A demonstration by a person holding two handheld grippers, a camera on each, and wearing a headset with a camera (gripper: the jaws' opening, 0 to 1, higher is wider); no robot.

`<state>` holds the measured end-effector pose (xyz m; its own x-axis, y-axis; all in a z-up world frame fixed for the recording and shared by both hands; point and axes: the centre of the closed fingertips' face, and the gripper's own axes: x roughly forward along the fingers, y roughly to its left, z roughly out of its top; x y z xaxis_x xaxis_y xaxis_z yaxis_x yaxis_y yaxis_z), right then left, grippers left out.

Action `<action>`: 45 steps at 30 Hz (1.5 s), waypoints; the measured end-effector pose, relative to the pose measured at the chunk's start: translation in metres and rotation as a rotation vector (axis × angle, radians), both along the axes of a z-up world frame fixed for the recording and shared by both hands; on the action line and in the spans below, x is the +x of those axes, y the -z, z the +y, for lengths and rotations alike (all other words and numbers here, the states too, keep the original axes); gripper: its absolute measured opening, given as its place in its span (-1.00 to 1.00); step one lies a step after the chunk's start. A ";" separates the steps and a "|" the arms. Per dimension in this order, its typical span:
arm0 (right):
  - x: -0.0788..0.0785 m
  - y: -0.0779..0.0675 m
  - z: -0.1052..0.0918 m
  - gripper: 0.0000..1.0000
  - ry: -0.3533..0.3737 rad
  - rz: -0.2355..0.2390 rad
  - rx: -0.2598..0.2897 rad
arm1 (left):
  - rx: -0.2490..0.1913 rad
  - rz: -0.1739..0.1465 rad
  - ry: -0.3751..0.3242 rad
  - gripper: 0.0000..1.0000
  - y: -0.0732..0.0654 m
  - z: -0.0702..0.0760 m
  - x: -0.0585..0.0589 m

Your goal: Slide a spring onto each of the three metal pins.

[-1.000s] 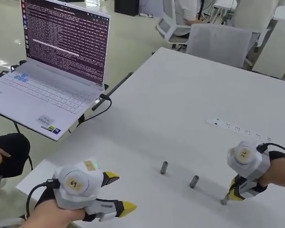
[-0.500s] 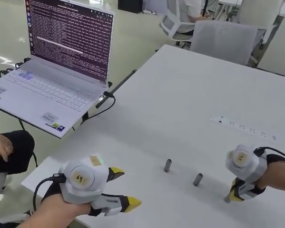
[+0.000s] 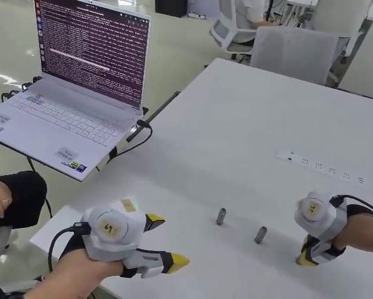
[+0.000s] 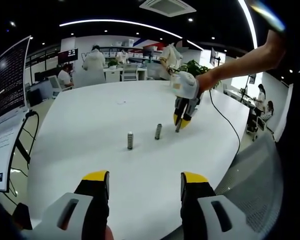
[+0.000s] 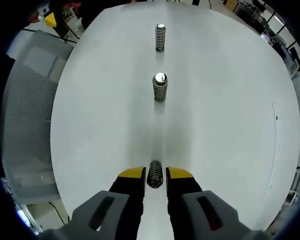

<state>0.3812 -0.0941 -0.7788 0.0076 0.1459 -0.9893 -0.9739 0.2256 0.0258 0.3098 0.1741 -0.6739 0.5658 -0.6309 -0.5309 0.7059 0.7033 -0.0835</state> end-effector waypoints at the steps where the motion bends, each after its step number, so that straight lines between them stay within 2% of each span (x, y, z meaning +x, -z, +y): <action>1: 0.001 -0.001 -0.001 -0.70 0.005 -0.002 0.002 | 0.002 0.001 0.000 0.07 0.001 0.000 0.000; 7: -0.001 -0.008 -0.005 -0.58 0.027 -0.013 0.014 | -0.003 0.003 -0.005 0.09 0.001 0.000 0.001; 13: -0.001 -0.020 -0.008 -0.47 0.065 -0.065 0.037 | -0.010 0.000 0.002 0.10 0.001 -0.003 0.000; 17: -0.008 -0.026 -0.014 -0.42 0.126 -0.102 0.068 | -0.018 0.003 0.000 0.11 0.002 -0.003 0.000; 23: -0.023 -0.031 -0.024 -0.33 0.217 -0.129 0.115 | -0.020 0.005 0.006 0.12 0.002 -0.004 -0.001; 25: -0.028 -0.036 -0.027 -0.27 0.276 -0.161 0.156 | -0.020 0.003 0.009 0.12 0.002 -0.003 0.000; 32: -0.051 -0.056 -0.020 -0.23 0.448 -0.228 0.340 | -0.024 -0.003 0.016 0.13 -0.001 -0.004 0.002; 33: -0.052 -0.057 -0.019 -0.22 0.458 -0.230 0.352 | -0.024 -0.004 0.016 0.13 -0.001 -0.004 0.002; 34: -0.059 -0.061 -0.016 -0.21 0.486 -0.233 0.395 | -0.028 -0.005 0.013 0.13 -0.001 -0.004 0.002; 41: -0.079 -0.071 -0.013 -0.16 0.560 -0.258 0.471 | -0.032 -0.004 0.004 0.13 -0.001 0.001 0.001; 45: -0.085 -0.072 -0.011 -0.14 0.585 -0.263 0.498 | -0.029 -0.003 0.002 0.13 0.000 0.003 0.001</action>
